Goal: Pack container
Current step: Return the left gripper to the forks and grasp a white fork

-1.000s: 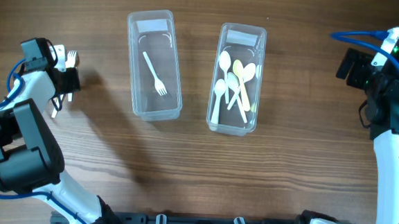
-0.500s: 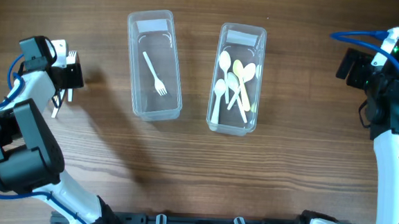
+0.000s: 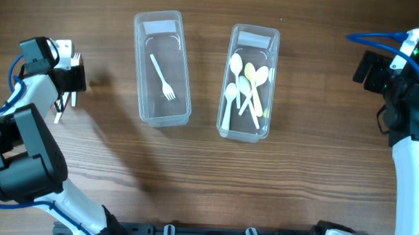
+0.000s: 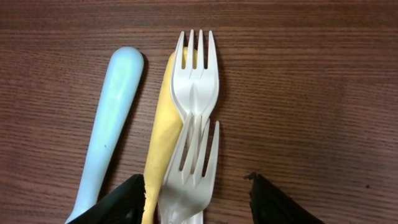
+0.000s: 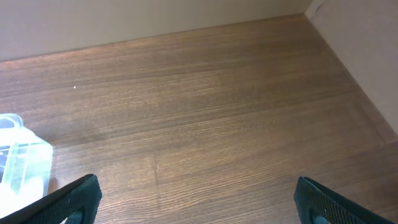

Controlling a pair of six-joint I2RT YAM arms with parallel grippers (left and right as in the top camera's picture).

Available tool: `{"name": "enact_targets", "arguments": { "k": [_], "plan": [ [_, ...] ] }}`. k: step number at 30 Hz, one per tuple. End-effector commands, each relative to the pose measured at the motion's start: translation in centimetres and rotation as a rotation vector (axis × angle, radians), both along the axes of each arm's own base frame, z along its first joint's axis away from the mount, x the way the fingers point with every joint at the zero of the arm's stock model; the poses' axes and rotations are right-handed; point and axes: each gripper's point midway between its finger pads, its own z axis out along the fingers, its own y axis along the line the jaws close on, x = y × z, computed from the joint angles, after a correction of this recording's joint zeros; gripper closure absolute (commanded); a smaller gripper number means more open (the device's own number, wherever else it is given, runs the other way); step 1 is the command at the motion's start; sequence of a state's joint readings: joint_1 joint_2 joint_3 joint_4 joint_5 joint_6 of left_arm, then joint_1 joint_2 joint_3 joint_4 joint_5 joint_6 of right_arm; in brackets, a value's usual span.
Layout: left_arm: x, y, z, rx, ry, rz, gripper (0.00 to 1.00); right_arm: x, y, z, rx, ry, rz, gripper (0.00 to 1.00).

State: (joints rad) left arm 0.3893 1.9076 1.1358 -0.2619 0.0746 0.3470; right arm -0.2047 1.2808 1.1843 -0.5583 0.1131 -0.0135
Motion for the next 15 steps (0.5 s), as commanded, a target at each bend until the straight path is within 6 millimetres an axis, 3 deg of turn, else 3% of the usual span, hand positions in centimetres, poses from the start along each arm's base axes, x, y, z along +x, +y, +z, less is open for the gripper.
{"name": "enact_targets", "arguments": {
  "k": [1, 6, 15],
  "plan": [
    [-0.41, -0.25, -1.26, -0.010, 0.034, -0.038, 0.45, 0.14, -0.05, 0.04, -0.010, 0.001, 0.005, 0.00],
    [-0.66, -0.35, -1.63, -0.016, 0.048, -0.038, 0.46, 0.14, -0.05, 0.04, -0.010, 0.001, 0.005, 0.00],
    [-0.50, -0.28, -1.53, -0.011, 0.041, -0.041, 0.59, 0.14, -0.05, 0.04, -0.010, 0.001, 0.005, 0.00]
  ]
}}
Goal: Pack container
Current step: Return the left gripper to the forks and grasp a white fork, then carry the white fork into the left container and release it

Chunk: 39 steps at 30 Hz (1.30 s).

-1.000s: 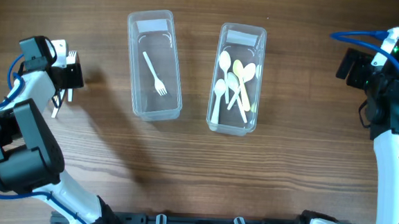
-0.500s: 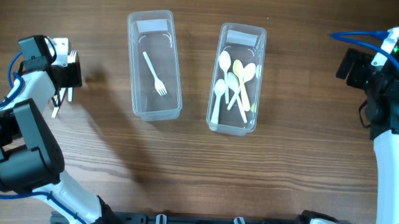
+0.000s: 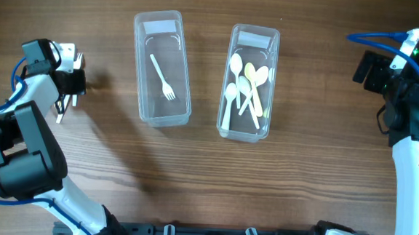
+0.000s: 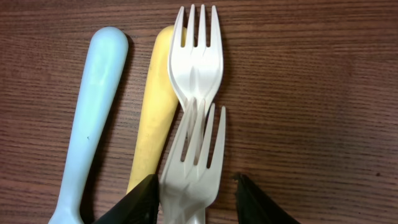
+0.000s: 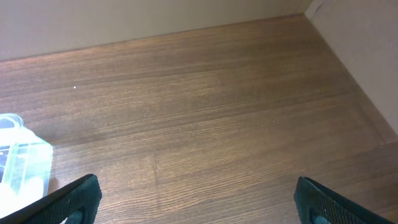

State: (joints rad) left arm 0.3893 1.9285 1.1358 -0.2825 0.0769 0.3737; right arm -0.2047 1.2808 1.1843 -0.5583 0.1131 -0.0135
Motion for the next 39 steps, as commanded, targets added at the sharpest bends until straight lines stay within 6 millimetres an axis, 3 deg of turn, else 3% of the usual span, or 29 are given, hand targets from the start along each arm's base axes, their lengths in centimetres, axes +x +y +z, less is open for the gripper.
{"name": "enact_targets", "arguments": {
  "k": [1, 12, 26, 31, 32, 34, 35, 39],
  "plan": [
    [0.1, 0.0, -0.4, -0.007, 0.001, -0.016, 0.60, 0.1, 0.0, 0.0, -0.010, 0.001, 0.005, 0.00],
    [0.5, 0.2, 0.4, 0.005, -0.027, -0.016, 0.68, 0.1, 0.0, 0.0, -0.010, 0.001, 0.005, 0.00],
    [0.9, 0.5, 7.7, 0.059, -0.163, 0.001, 0.75, 0.1, 0.0, 0.0, -0.010, 0.001, 0.005, 0.00],
    [0.2, -0.8, 10.0, 0.016, -0.192, -0.009, 0.77, 0.1, 0.0, 0.0, -0.009, 0.001, 0.005, 0.00],
    [0.3, -1.5, 10.3, -0.002, -0.199, -0.027, 0.75, 0.1, 0.0, 0.0, -0.010, 0.001, 0.005, 0.00],
    [0.5, -2.6, 10.0, -0.030, -0.196, -0.047, 0.50, 0.1, 0.0, 0.0, -0.010, 0.001, 0.005, 0.00],
    [0.6, -3.1, 9.6, -0.038, -0.186, -0.053, 0.43, 0.1, 0.0, 0.0, -0.010, 0.001, 0.006, 0.00],
    [1.2, -4.3, 6.7, -0.061, -0.136, -0.081, 0.36, 0.1, 0.0, 0.0, -0.010, 0.001, 0.005, 0.00]
  ]
}}
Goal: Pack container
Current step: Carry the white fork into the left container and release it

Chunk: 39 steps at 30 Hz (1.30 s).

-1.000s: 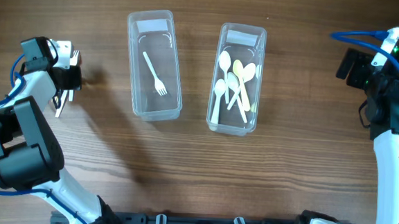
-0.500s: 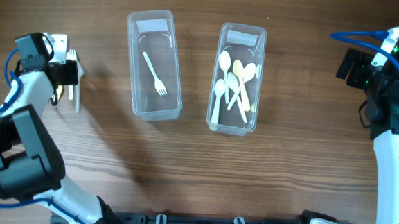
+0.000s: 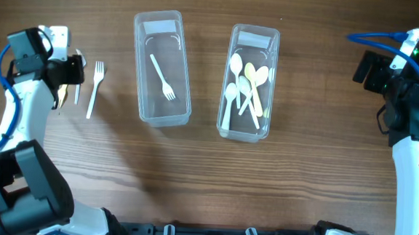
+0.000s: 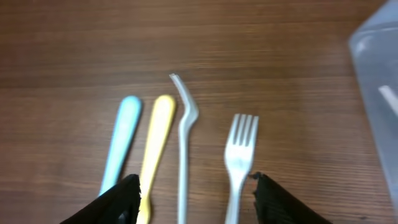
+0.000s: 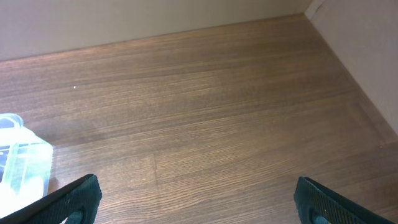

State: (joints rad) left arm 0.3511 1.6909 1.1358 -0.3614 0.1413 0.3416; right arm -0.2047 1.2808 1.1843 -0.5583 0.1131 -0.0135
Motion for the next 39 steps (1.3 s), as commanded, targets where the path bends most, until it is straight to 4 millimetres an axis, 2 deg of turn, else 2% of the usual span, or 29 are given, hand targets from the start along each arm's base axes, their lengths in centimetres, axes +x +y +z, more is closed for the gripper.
{"name": "enact_targets", "arguments": {
  "k": [1, 4, 7, 11, 13, 16, 18, 21, 25, 29, 33, 35, 36, 39],
  "plan": [
    [0.9, -1.7, -3.3, -0.050, 0.047, -0.043, 0.36, 0.1, 0.0, 0.0, -0.009, 0.001, 0.005, 0.00],
    [1.2, -2.5, -7.0, -0.070, 0.106, -0.062, 0.37, 0.1, 0.0, 0.0, -0.010, 0.001, 0.005, 0.00],
    [1.1, -3.3, -9.4, -0.084, 0.151, -0.076, 0.39, 0.1, 0.0, 0.0, -0.010, 0.001, 0.005, 0.00],
    [0.4, -4.2, -12.2, -0.106, 0.220, -0.090, 0.54, 0.1, 0.0, 0.0, -0.010, 0.001, 0.005, 0.00],
    [0.1, -4.7, -12.7, -0.111, 0.239, -0.098, 0.65, 0.1, 0.0, 0.0, -0.009, 0.001, 0.005, 0.00],
    [-0.4, -5.1, -13.0, -0.110, 0.269, -0.104, 0.89, 0.1, 0.0, 0.0, -0.009, 0.001, 0.005, 0.00],
    [-0.9, -4.9, -13.3, -0.100, 0.292, -0.083, 0.95, 0.1, 0.0, 0.0, -0.010, 0.001, 0.005, 0.00],
    [-1.1, -4.1, -13.0, -0.082, 0.301, -0.017, 0.96, 0.1, 0.0, 0.0, -0.010, 0.001, 0.005, 0.00],
    [0.2, -3.9, -9.9, -0.063, 0.224, -0.019, 0.96, 0.1, 0.0, 0.0, -0.009, 0.001, 0.005, 0.00],
    [1.8, -3.6, -3.7, -0.067, 0.073, 0.037, 0.96, 0.1, 0.0, 0.0, -0.010, 0.001, 0.005, 0.00],
    [2.2, -3.7, 2.0, -0.072, -0.065, 0.062, 0.96, 0.1, 0.0, 0.0, -0.009, 0.001, 0.005, 0.00],
    [1.9, -5.0, 4.8, -0.113, -0.121, 0.052, 0.96, 0.1, 0.0, 0.0, -0.009, 0.001, 0.005, 0.00],
    [1.6, -6.5, 6.0, -0.144, -0.137, 0.009, 0.96, 0.1, 0.0, 0.0, -0.010, 0.001, 0.005, 0.00],
    [0.3, -10.5, 7.3, -0.254, -0.121, -0.039, 0.96, 0.1, 0.0, 0.0, -0.009, 0.001, 0.005, 0.00]
  ]
}}
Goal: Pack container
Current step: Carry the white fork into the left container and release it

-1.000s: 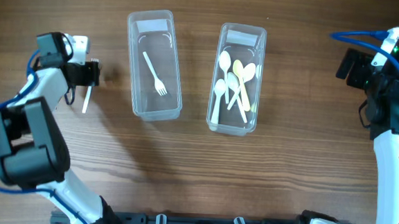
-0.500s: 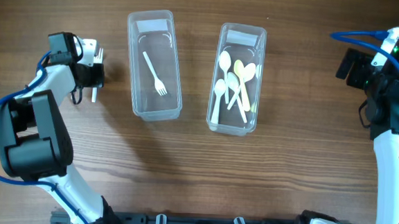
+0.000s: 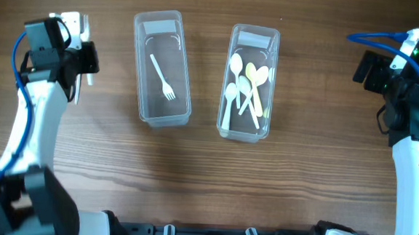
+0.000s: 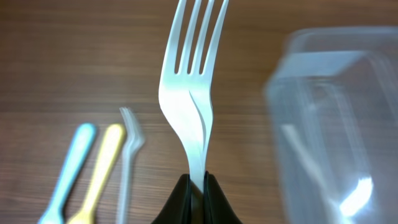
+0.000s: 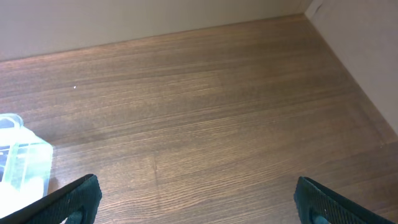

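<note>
My left gripper (image 4: 200, 182) is shut on the handle of a white plastic fork (image 4: 191, 93), which stands tines-up above the table. In the overhead view the left gripper (image 3: 88, 57) hangs just left of the left clear container (image 3: 159, 113), which holds one white fork (image 3: 161, 74). The same container (image 4: 339, 93) appears blurred at the right of the left wrist view. The right clear container (image 3: 227, 122) holds several spoons (image 3: 246, 87). My right gripper (image 5: 196, 186) is open over bare wood at the far right.
Below the held fork, a blue handle (image 4: 67, 177), a yellow handle (image 4: 101, 171) and a thin pale utensil (image 4: 129, 158) lie side by side on the wooden table (image 3: 278, 180). A corner of a clear container (image 5: 22, 165) shows at the left edge of the right wrist view.
My left gripper was open above the utensils with the white fork lying flat on the table. Now it is shut on that fork, raised, and closer to the left container.
At first my left gripper stood open, low over two overlapping white forks beside the yellow and blue handles, then with narrower jaws around them. Later it was higher and open, the forks lying apart. Now it holds one fork near the left container. The right arm stayed still.
</note>
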Controlling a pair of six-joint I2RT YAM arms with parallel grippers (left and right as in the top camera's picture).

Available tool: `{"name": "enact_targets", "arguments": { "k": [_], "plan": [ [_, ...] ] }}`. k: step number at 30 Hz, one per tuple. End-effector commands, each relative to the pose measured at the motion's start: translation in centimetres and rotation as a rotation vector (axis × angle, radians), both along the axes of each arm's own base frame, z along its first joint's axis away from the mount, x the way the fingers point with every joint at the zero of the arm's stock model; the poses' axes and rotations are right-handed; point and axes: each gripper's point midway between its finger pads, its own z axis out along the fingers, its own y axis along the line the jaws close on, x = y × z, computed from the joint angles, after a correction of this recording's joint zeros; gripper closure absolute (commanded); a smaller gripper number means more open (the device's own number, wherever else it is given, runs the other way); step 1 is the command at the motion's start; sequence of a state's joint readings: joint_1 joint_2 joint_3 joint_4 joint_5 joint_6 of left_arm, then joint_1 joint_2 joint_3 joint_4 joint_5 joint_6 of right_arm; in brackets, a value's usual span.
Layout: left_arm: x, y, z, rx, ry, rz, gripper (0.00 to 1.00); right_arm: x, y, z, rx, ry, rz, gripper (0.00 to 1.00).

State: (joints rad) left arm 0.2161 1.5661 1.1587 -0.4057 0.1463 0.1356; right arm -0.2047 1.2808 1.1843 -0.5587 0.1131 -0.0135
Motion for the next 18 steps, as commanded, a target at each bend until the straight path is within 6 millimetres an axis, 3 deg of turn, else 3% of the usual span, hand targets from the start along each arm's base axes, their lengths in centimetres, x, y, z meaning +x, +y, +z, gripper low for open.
{"name": "enact_targets", "arguments": {
  "k": [1, 3, 7, 12, 13, 14, 18],
  "plan": [
    [-1.1, -6.5, 1.7, -0.199, 0.011, -0.075, 0.96, 0.1, 0.0, 0.0, -0.010, 0.001, 0.005, 0.00],
    [-1.7, -9.8, 1.3, -0.296, 0.058, -0.104, 0.96, 0.1, 0.0, 0.0, -0.010, 0.001, 0.005, 0.00],
    [-2.6, -14.2, -0.1, -0.343, 0.137, -0.114, 0.96, 0.1, 0.0, 0.0, -0.009, 0.001, 0.005, 0.00],
    [-2.4, -16.0, -2.5, -0.250, 0.179, -0.082, 0.94, 0.1, 0.0, 0.0, -0.010, 0.001, 0.005, 0.00],
    [-2.1, -16.2, -2.8, -0.250, 0.177, -0.087, 0.41, 0.1, 0.0, 0.0, -0.010, 0.001, 0.005, 0.00],
    [-1.9, -16.4, -2.8, -0.251, 0.170, -0.090, 0.00, 0.1, 0.0, 0.0, -0.010, 0.001, 0.005, 0.00],
    [-0.7, -16.4, -1.9, -0.258, 0.109, -0.094, 0.00, 0.1, 0.0, 0.0, -0.010, 0.001, 0.005, 0.00]
  ]
}}
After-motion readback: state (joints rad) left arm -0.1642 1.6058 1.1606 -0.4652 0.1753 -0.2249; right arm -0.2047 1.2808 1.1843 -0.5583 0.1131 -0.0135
